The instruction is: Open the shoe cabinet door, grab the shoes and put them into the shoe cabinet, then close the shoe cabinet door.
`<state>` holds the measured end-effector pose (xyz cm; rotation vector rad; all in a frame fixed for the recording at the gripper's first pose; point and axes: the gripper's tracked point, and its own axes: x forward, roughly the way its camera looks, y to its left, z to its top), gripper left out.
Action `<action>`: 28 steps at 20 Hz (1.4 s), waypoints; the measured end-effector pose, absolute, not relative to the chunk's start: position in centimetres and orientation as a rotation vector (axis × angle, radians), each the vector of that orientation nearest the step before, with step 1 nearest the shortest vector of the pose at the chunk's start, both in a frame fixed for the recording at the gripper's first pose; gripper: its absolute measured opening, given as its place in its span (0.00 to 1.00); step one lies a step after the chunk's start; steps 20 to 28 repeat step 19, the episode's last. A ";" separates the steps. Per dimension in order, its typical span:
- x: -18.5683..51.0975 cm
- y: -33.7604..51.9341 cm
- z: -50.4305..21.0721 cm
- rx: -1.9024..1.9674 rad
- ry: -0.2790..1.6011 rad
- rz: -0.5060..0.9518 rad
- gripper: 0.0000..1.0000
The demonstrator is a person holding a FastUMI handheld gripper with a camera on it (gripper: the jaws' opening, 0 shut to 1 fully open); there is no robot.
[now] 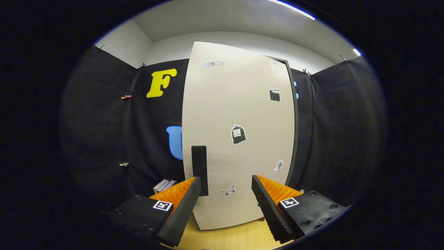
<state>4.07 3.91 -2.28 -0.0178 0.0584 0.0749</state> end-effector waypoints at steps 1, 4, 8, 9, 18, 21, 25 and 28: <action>4.0 3.9 -2.3 -0.018 0.061 0.076 0.96; 4.0 4.3 -2.3 -0.011 0.056 0.086 0.96; 4.0 4.3 -2.5 -0.027 0.046 0.082 0.95; 4.0 4.3 -2.5 -0.023 0.041 0.080 0.95; 4.7 4.2 -3.1 -0.037 0.033 0.072 0.95; 4.7 4.1 -3.1 -0.038 0.033 0.071 0.95; 4.7 4.1 -3.1 -0.038 0.033 0.071 0.95; 4.7 4.1 -3.1 -0.038 0.033 0.071 0.95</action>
